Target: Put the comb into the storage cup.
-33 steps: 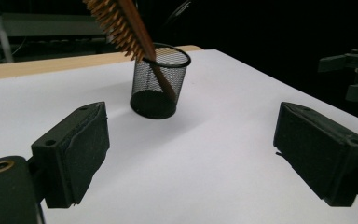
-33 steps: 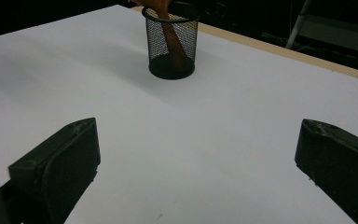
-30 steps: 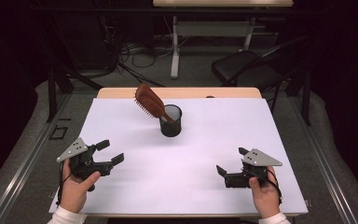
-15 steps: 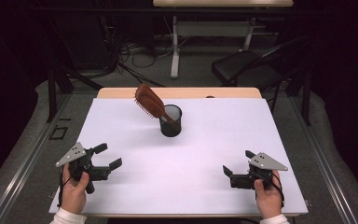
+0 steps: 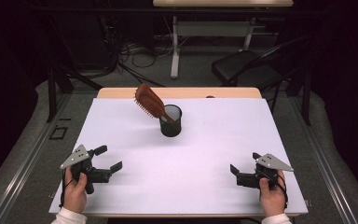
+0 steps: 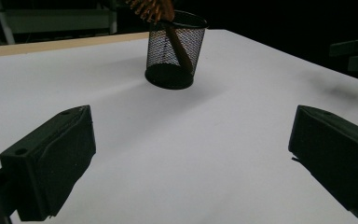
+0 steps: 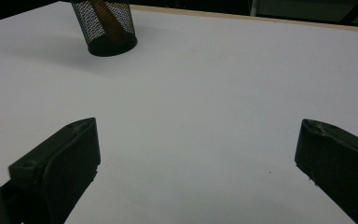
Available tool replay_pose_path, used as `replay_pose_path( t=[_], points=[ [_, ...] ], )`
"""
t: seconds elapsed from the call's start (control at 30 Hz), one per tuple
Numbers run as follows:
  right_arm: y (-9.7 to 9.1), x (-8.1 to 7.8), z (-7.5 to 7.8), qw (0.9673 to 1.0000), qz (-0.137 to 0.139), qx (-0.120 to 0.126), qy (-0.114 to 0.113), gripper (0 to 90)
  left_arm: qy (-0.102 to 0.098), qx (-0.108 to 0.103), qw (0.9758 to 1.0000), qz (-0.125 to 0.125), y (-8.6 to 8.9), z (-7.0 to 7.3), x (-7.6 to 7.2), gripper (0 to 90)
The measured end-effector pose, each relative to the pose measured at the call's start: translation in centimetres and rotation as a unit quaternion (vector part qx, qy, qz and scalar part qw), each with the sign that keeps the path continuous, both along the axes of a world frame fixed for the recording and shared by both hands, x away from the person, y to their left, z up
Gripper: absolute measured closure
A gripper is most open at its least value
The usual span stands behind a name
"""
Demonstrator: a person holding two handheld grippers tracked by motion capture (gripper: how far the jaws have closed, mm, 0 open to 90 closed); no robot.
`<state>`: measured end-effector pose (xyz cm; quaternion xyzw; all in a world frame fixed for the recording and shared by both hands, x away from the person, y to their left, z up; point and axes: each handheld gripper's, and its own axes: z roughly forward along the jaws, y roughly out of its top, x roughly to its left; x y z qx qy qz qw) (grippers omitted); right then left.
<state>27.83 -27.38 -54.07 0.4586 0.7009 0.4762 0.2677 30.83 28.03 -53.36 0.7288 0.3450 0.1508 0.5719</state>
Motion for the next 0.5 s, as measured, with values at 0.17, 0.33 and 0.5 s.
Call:
replay_pose_path(
  t=[0.17, 0.33, 0.5],
  points=[
    [0.01, 0.04, -0.18, 1.0, 0.0, -0.001, 0.002, 0.0, 0.001, 0.003, 1.0, 0.009, 0.38, -0.22, 0.08, 0.6],
    [-0.05, 0.04, -0.28, 1.0, -0.003, 0.0, 0.004, 0.0, 0.003, 0.008, 0.9998, 0.015, 0.74, -0.39, 0.15, 0.6],
    [-0.28, 0.14, -0.44, 0.9999, -0.009, 0.003, 0.005, 0.0, 0.004, 0.003, 0.9998, 0.022, 1.04, -0.56, 0.24, 0.6]
  ],
)
